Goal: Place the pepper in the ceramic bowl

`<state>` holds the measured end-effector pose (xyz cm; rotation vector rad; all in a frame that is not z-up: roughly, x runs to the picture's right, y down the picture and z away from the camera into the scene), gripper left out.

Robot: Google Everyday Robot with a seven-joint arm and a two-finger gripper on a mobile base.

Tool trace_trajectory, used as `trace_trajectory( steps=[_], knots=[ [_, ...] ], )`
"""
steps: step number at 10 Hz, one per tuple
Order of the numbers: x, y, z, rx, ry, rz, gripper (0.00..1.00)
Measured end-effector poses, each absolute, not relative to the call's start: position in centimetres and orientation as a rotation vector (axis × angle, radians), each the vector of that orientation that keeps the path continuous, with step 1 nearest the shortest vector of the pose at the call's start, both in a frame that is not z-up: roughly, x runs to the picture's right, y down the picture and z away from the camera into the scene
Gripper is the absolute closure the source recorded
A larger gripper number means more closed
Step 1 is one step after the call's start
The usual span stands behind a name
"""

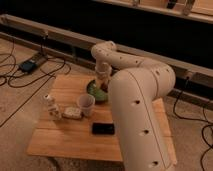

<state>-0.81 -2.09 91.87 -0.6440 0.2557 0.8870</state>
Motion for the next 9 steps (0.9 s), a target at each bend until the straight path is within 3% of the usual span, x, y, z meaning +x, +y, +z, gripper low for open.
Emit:
trace_trajectory(
  steps=[4,9],
  knots=[
    [-1.1,-1.9,90.9,-0.645,0.248,0.874,0.23],
    [-1.7,-2.5,89.1,-0.617,0.196,0.844,0.20]
  ],
)
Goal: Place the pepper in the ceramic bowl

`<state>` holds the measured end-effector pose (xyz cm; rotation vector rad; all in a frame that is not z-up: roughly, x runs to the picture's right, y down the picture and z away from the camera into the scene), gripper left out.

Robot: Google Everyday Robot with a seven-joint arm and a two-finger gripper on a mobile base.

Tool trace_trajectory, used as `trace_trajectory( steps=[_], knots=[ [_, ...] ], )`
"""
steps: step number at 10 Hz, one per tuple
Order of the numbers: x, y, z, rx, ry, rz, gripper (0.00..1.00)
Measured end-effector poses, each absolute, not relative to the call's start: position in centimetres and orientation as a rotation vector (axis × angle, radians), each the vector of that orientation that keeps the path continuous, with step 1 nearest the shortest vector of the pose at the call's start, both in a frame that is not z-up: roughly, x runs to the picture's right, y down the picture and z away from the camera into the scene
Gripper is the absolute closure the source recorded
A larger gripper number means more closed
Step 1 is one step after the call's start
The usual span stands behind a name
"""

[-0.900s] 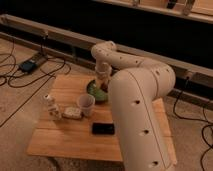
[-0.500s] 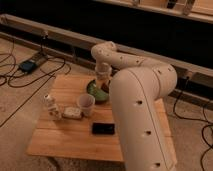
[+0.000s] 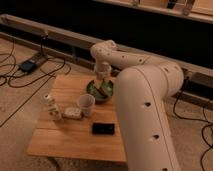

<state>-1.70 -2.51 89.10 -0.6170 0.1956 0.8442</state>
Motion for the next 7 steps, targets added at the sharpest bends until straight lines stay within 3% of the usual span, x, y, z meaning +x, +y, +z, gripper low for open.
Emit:
trace_trajectory(
  steps=[4,7],
  knots=[
    [-2.4,-3.1,87.8,-0.586,0.186,0.828,0.20],
    [-2.9,-4.9,83.6,-0.526,0.191,0.817,0.20]
  ],
)
